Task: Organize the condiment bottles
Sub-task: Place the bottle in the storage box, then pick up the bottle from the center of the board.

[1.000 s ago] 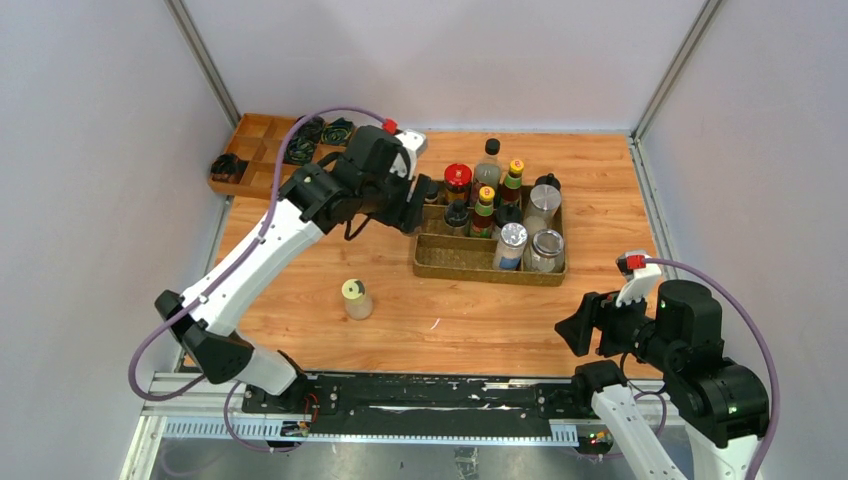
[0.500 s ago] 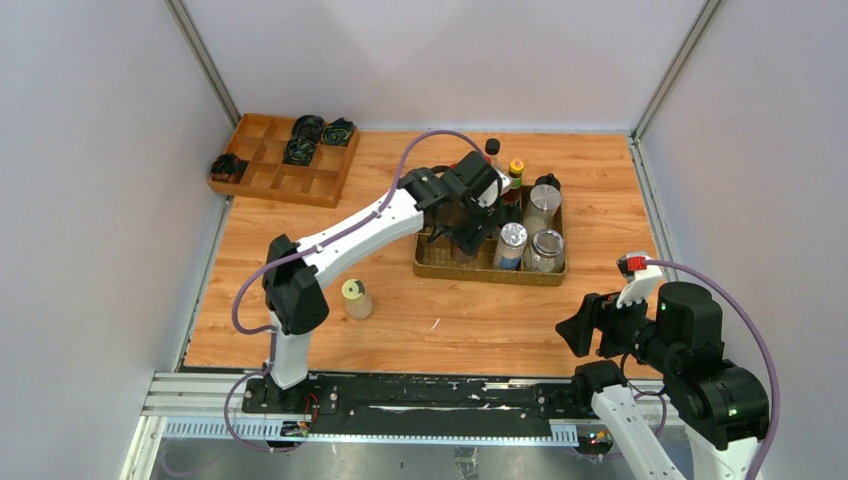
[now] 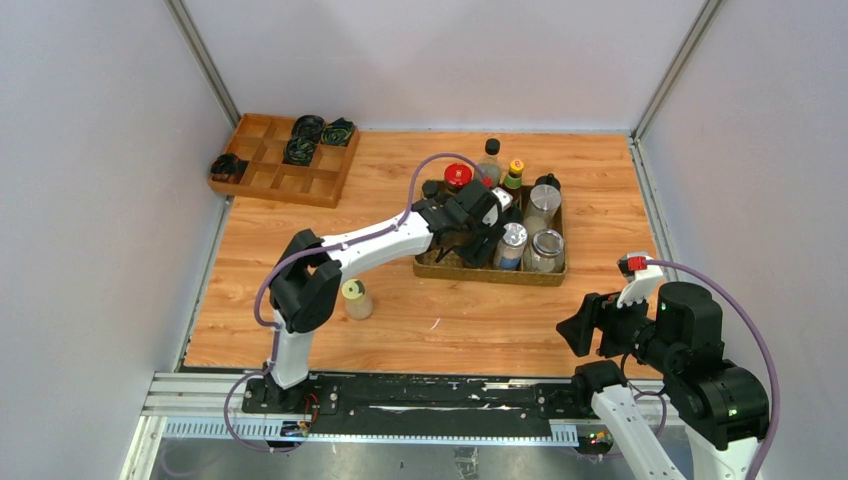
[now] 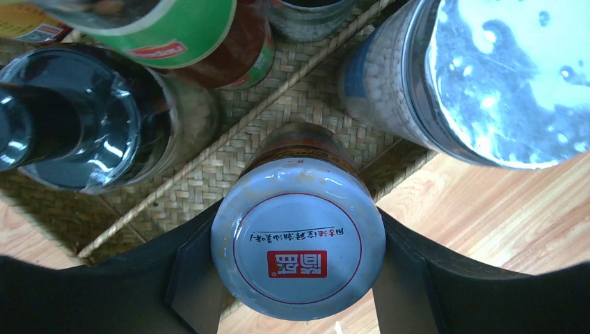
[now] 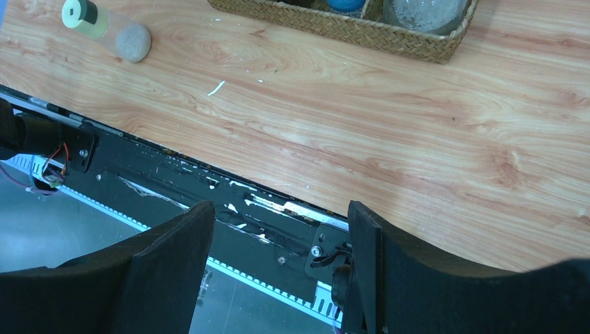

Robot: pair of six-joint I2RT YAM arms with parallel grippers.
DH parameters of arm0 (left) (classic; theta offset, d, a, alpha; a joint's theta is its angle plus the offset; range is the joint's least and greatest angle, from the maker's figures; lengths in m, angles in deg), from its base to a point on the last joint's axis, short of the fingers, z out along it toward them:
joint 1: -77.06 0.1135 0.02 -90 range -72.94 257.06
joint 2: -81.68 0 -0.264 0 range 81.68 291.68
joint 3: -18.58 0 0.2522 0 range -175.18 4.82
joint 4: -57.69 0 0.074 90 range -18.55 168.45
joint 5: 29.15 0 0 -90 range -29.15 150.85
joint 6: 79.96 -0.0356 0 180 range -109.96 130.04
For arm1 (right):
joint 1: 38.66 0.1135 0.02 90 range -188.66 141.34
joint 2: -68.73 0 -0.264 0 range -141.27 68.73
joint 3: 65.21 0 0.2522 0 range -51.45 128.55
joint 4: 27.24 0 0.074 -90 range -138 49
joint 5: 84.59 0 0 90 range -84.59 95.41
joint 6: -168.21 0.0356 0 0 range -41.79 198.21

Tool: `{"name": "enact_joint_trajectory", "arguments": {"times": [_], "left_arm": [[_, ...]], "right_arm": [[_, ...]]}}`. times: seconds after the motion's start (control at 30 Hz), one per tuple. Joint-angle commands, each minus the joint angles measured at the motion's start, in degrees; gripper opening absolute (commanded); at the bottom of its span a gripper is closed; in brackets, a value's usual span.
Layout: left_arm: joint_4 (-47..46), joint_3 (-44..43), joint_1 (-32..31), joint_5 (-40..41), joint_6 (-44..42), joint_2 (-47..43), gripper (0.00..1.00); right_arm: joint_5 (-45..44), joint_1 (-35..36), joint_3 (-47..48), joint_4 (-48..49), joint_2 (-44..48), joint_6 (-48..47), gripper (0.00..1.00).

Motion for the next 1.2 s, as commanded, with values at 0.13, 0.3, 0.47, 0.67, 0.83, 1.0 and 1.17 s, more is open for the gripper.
{"name": "enact_joint_trajectory", "arguments": {"times": [0.13, 0.3, 0.47, 0.67, 0.83, 1.0, 1.17], "left_arm": [[-10.3, -1.4, -0.2, -2.0, -0.2, 4.4, 0.44], [-5.0, -6.2, -0.2, -1.6, -1.0, 8.5, 0.52], [0.7, -9.7, -0.2, 1.1, -1.3, 8.5, 0.63], [3.2, -10.5, -0.2, 4.5, -1.7, -1.0, 0.72], [4.7, -11.9, -0.2, 6.4, -1.9, -10.0, 0.90], [6.4, -10.2, -0.2, 7.2, -1.4, -15.1, 0.95], [3.9, 6.5, 0.2, 18.6, 5.5, -27.3, 0.88]], "right_arm": [[-0.1, 0.6, -0.5, -1.1, 0.1, -0.6, 0.75], [0.0, 0.6, -0.5, -1.2, -0.2, -0.7, 0.75], [0.3, 0.7, -0.5, -1.1, -0.2, -0.7, 0.75], [0.6, 0.6, -0.5, -1.2, 0.0, -0.7, 0.75], [1.1, 0.6, -0.4, -1.2, 0.0, -0.6, 0.75], [1.6, 0.7, -0.2, -1.4, 0.4, -0.4, 0.75], [1.8, 0.6, 0.8, -2.1, 0.5, -0.5, 0.75]]}}
